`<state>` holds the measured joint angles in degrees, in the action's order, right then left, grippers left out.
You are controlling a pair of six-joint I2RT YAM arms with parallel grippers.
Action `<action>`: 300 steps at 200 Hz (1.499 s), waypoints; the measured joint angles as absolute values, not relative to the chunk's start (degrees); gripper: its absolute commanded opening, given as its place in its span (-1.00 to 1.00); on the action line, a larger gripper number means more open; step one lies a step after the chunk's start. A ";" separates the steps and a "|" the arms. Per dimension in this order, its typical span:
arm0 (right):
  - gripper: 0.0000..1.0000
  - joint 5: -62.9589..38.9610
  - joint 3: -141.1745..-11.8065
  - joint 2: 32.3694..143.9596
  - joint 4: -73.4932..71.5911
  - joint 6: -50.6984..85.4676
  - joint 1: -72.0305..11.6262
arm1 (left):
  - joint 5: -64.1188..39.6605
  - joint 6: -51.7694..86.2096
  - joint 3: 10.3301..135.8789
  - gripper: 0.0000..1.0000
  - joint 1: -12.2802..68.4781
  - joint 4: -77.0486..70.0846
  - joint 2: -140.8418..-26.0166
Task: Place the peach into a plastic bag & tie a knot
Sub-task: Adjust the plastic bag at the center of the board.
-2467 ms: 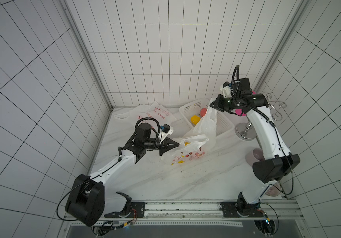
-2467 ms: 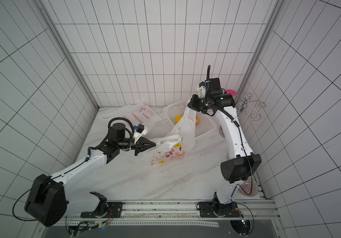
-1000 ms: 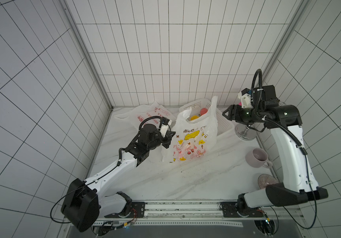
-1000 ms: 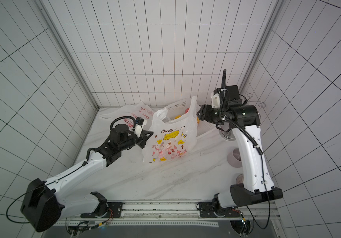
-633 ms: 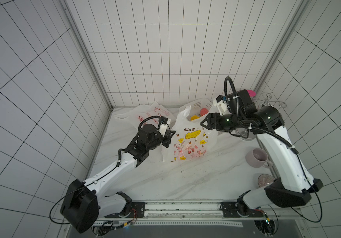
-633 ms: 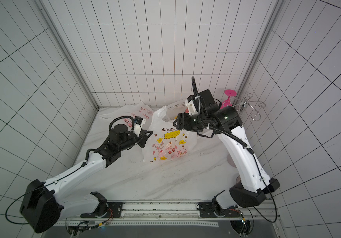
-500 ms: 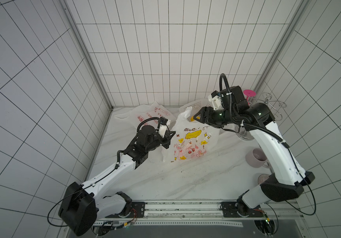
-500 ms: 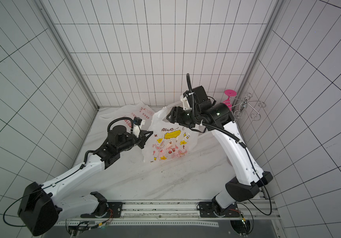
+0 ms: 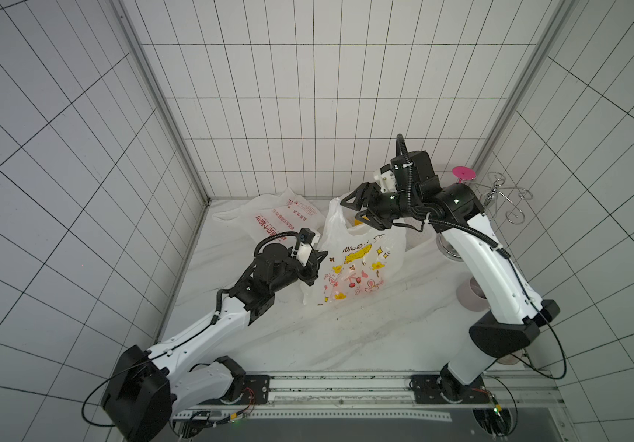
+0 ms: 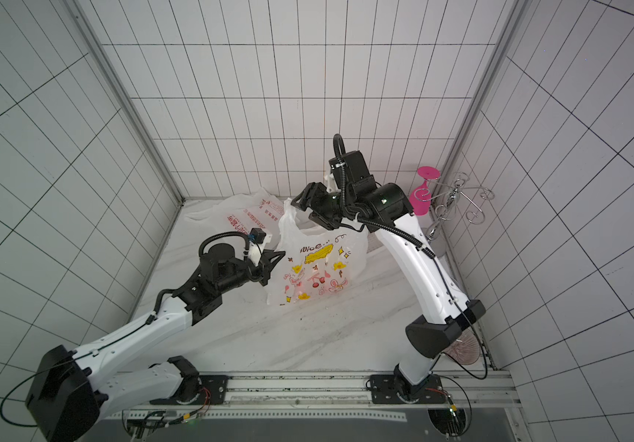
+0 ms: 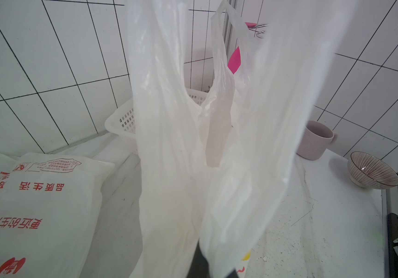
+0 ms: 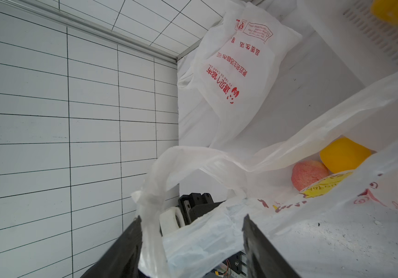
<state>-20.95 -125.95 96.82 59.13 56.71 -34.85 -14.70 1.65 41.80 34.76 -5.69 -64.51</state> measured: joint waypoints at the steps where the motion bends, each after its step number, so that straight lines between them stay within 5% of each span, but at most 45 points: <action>1: 0.32 -20.86 -126.28 96.92 59.27 56.69 -34.94 | -14.68 1.61 41.80 -1.00 34.76 -5.69 -64.51; 83: 0.17 -14.09 -139.37 101.58 70.59 49.67 -39.16 | -10.22 -1.80 41.76 -1.00 35.03 -5.69 -64.51; 162: -0.85 -15.44 -139.37 106.19 71.20 46.02 -37.50 | -7.05 -6.94 39.75 -1.00 37.30 -6.26 -63.53; 203: -1.00 -19.53 -140.51 105.45 70.61 43.13 -35.59 | -1.96 -8.99 39.57 -1.00 37.41 -6.22 -63.42; 277: -1.00 -27.33 -140.51 103.09 64.60 41.91 -35.55 | -14.96 -5.69 43.51 0.88 36.64 -0.56 -58.63; 300: -1.00 -28.53 -140.51 102.85 63.53 41.91 -35.55 | -17.98 -2.35 47.64 0.96 34.89 -1.19 -58.63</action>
<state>-28.53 -140.51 102.85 63.53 41.91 -35.55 -17.98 -2.35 47.64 34.89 -1.19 -58.63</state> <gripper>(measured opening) 0.047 0.976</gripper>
